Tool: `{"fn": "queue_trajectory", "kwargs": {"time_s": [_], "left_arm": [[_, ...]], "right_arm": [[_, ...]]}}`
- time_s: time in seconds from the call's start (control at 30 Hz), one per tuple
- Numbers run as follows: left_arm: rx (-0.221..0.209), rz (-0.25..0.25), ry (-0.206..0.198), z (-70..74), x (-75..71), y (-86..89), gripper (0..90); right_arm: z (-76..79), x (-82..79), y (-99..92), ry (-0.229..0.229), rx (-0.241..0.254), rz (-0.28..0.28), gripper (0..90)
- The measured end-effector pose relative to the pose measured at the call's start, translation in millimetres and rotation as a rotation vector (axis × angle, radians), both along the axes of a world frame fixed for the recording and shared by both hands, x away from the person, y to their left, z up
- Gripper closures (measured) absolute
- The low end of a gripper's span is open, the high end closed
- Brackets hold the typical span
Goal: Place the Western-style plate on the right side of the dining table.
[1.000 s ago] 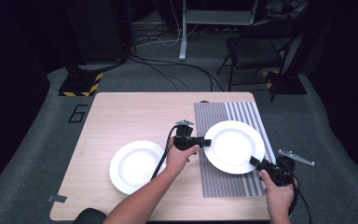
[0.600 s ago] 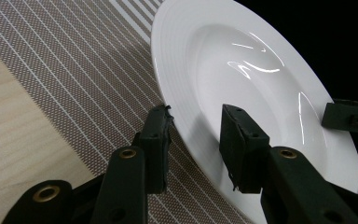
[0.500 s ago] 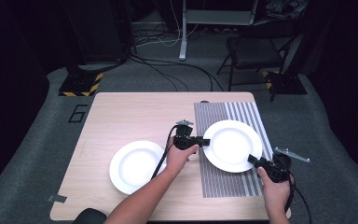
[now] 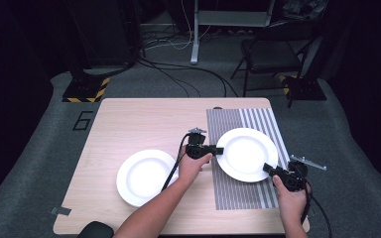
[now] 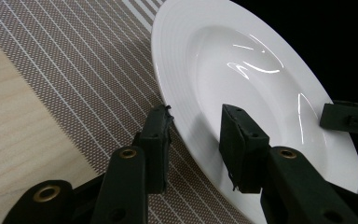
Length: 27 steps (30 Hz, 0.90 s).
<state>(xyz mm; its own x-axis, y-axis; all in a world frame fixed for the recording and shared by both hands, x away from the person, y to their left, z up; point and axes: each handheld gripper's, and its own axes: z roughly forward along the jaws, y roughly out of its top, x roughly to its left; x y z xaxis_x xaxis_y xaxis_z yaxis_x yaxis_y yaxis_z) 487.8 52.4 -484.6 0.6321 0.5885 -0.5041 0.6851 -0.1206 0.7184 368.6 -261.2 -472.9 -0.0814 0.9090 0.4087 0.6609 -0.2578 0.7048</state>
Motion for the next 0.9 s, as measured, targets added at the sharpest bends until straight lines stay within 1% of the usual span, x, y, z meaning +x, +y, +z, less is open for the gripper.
{"fn": "queue_trajectory", "kwargs": {"time_s": [0.07, 0.23, 0.3, 0.33, 0.37, 0.4, 0.57, 0.63, 0.8, 0.9], "left_arm": [[0.008, -0.003, -0.008, -1.2, 1.5, 0.1, 63.5], [0.007, 0.006, 0.000, -5.8, 3.6, -2.6, 63.4], [0.010, 0.010, 0.009, -7.6, 4.1, -3.5, 63.4], [0.016, 0.010, 0.005, -8.5, 4.6, -3.7, 63.4], [0.013, 0.015, 0.008, -9.0, 4.4, -4.5, 63.5], [0.009, 0.022, 0.010, -9.5, 4.3, -5.4, 63.6], [0.011, 0.027, -0.007, -9.8, 5.6, -9.7, 63.7], [0.005, 0.027, 0.004, -10.3, 5.8, -11.3, 63.7], [0.008, 0.030, 0.001, -13.2, 7.8, -13.5, 63.6], [0.013, 0.028, 0.002, -14.9, 9.4, -14.7, 63.6]], "right_arm": [[-1.2, 2.1, 0.3, 0.001, -0.004, 0.000, 55.1], [-5.5, 6.7, -0.6, 0.007, -0.010, -0.006, 55.0], [-7.7, 8.6, -1.0, 0.010, -0.017, -0.014, 55.0], [-8.3, 9.6, -1.1, 0.014, -0.017, -0.013, 55.0], [-8.9, 10.4, -1.4, 0.020, -0.022, -0.012, 55.0], [-9.6, 11.3, -1.7, 0.016, -0.027, -0.010, 55.0], [-11.4, 14.7, -5.1, 0.021, -0.024, -0.025, 55.0], [-11.7, 15.4, -6.8, 0.021, -0.026, -0.025, 55.0], [-13.9, 18.0, -8.8, 0.026, -0.024, -0.025, 55.0], [-15.3, 20.0, -9.7, 0.024, -0.036, -0.024, 55.0]]}}
